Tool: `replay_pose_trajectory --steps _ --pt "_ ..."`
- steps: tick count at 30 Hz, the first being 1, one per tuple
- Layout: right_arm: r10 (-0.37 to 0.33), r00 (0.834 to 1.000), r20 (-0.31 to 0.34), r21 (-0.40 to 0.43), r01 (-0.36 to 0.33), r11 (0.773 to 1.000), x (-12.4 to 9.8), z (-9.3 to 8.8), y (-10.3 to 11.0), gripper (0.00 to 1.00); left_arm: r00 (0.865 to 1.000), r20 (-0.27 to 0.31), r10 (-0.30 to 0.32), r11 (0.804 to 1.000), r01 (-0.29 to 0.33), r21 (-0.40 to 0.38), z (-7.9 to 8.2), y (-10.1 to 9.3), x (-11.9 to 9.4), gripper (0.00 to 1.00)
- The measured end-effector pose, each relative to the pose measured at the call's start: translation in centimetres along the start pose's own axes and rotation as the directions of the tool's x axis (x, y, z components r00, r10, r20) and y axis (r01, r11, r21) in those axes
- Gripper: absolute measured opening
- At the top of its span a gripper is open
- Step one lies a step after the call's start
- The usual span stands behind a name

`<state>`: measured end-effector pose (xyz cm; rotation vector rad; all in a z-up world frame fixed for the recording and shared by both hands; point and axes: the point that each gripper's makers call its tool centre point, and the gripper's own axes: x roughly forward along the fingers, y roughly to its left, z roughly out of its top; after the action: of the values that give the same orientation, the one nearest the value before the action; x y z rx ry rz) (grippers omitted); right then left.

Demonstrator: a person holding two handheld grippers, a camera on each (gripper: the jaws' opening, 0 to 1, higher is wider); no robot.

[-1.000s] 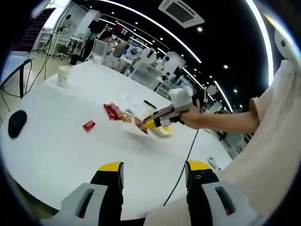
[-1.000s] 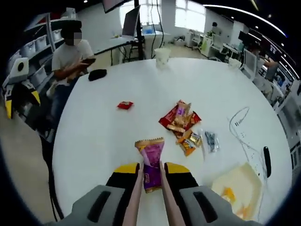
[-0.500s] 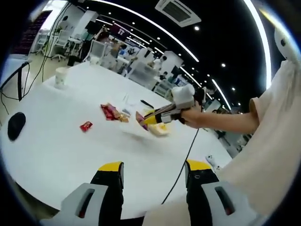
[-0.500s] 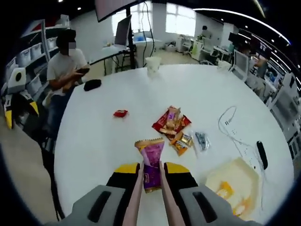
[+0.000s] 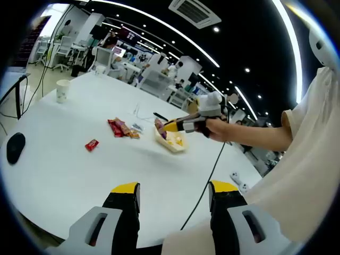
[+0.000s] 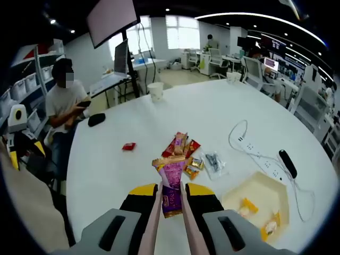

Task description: Place the target food into the container with the food tongs after gripping and lifting it, then release it inside without dropping or visibly crushing the food.

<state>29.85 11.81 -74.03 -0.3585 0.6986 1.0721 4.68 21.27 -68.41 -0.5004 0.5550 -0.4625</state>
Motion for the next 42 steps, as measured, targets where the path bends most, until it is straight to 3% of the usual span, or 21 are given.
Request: replay_pose_trajectory --steps 4,17,42 --pt "-0.024 0.999 0.034 0.062 0.022 0.998 -1.1 0.3 -0.4 0.19 1.0 -0.001 -0.005 1.0 0.005 0.004 0.0 -0.2 -0.1 0.51" --pt "-0.121 0.991 0.063 0.133 0.112 0.985 -4.0 0.0 -3.2 0.2 1.0 0.003 -0.009 1.0 0.009 0.011 0.0 -0.4 -0.1 0.51" --pt "-0.232 0.97 0.069 0.183 0.216 0.959 -6.5 -0.8 -7.6 0.2 1.0 -0.007 -0.018 1.0 0.018 0.001 -0.6 -0.7 0.1 0.51"
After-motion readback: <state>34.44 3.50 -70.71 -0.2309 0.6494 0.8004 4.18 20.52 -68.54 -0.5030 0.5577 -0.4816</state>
